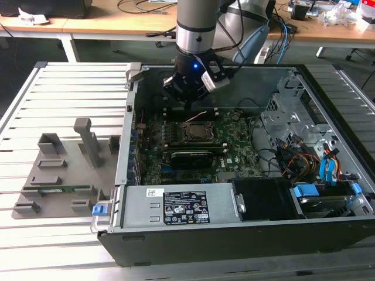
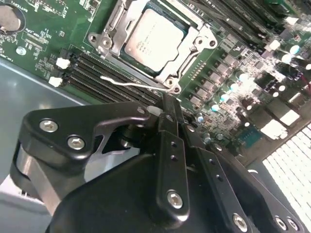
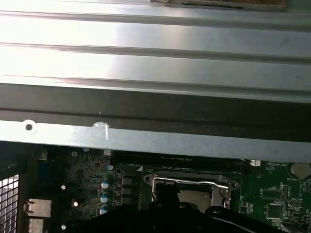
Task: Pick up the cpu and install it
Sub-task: 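Install the first cpu locking lever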
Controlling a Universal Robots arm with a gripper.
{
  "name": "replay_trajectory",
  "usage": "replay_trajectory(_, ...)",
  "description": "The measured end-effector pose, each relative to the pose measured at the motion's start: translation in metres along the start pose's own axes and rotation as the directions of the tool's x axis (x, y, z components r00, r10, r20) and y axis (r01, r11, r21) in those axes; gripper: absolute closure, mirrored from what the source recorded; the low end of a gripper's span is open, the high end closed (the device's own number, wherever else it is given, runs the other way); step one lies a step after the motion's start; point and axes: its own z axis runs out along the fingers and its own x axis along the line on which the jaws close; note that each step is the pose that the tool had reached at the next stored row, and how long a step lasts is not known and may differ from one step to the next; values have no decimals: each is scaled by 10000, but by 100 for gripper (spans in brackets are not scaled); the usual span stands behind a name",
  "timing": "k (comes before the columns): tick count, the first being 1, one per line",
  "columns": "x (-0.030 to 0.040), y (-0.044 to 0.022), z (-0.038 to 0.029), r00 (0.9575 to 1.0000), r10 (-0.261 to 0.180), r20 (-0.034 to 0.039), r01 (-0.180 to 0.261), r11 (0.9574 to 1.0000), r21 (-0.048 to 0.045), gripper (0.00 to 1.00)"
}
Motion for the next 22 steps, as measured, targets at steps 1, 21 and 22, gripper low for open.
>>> replay_trajectory(1, -44, 8, 49, 10000, 1, -30, -1, 10000, -2, 89)
replay_trajectory(21, -393, 70, 356, 9998, -129, -134, 129, 9999, -5, 89)
replay_trajectory(22, -408, 69, 361, 9998, -127, -136, 127, 9999, -5, 89)
